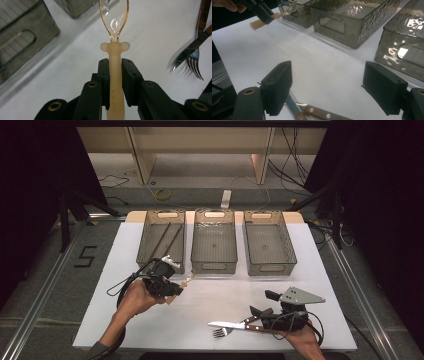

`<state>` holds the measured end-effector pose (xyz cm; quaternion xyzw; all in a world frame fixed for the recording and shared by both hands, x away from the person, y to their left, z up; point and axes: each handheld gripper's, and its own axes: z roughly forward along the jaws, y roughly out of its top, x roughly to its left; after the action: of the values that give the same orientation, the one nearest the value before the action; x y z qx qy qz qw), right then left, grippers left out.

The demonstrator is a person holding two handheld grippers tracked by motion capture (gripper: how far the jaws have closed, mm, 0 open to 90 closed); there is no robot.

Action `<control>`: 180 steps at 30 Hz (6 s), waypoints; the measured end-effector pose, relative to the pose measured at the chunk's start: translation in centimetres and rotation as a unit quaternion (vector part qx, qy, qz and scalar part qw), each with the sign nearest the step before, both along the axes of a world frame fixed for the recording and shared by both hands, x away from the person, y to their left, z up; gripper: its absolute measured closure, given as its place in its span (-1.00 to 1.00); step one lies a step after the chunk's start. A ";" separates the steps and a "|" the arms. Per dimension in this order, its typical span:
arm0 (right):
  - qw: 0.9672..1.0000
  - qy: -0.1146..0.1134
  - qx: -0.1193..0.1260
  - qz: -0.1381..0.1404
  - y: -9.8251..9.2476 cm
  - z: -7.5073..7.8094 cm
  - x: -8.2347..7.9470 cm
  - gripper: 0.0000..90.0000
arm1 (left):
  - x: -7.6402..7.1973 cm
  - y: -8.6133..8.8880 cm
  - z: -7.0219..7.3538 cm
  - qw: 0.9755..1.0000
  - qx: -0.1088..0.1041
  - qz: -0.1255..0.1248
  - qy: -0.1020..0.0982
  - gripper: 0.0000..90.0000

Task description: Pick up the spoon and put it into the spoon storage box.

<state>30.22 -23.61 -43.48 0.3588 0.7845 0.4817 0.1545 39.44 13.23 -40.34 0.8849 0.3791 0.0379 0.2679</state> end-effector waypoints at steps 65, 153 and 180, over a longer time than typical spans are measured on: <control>1.000 0.002 0.006 0.008 -0.1 -0.1 0.0 -0.46 | 13.7 -7.7 2.6 0.996 -0.035 0.078 -0.041 0.71; 0.998 0.028 -0.034 0.041 0.4 -0.5 0.3 -0.43 | -0.9 1.3 -0.8 0.971 -0.198 0.042 -0.126 -0.64; 0.986 0.070 -0.116 0.093 1.6 -1.5 0.2 -0.42 | -3.6 4.2 -1.9 0.970 -0.182 0.074 -0.145 -0.65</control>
<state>30.41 -22.04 -44.93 0.2965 0.8740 0.3732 0.0941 35.88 17.48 -42.24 0.7756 0.4014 0.1165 0.4731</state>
